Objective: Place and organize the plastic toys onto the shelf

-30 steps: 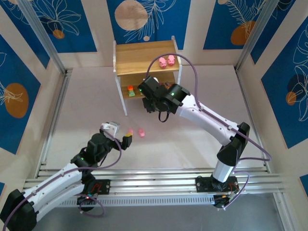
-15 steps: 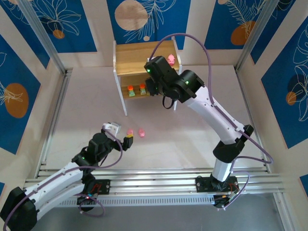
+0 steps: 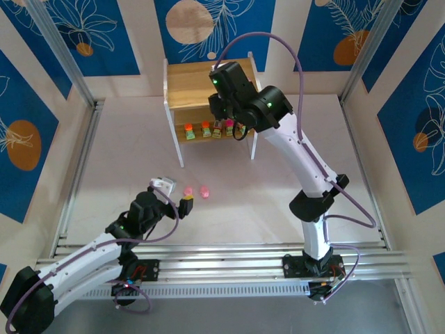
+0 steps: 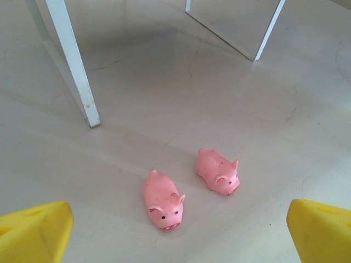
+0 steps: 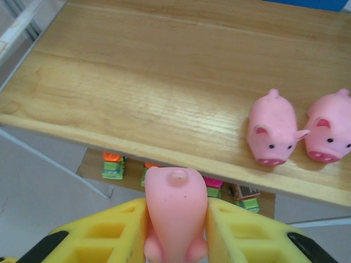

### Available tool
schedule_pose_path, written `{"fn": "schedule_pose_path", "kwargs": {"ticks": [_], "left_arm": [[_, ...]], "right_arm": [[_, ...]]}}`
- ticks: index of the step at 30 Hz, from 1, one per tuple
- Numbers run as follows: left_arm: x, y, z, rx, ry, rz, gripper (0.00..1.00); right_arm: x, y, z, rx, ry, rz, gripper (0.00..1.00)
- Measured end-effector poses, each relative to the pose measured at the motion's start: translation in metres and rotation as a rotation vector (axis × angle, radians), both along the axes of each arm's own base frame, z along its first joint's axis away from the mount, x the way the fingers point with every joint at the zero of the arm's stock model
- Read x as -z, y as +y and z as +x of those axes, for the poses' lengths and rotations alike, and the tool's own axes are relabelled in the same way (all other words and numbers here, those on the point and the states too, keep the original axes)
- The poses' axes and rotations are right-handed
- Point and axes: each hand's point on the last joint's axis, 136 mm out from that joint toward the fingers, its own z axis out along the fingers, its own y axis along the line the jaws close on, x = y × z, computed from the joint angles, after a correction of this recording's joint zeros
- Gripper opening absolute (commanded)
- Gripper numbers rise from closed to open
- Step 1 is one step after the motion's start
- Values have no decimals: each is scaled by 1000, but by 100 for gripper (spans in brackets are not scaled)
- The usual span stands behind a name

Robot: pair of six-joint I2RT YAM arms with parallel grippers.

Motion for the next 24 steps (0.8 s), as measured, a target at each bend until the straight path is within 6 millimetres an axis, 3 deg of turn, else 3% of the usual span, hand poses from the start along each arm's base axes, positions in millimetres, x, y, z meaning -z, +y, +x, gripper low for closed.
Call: {"fn": "schedule_pose_path", "kwargs": {"ticks": [14, 24], "left_arm": [[2, 0, 0, 0, 6, 4, 100], [1, 0, 0, 0, 4, 3, 100]], "right_arm": [[2, -14, 28, 33, -7, -2, 30], [15, -4, 43, 26, -3, -7, 31]]}}
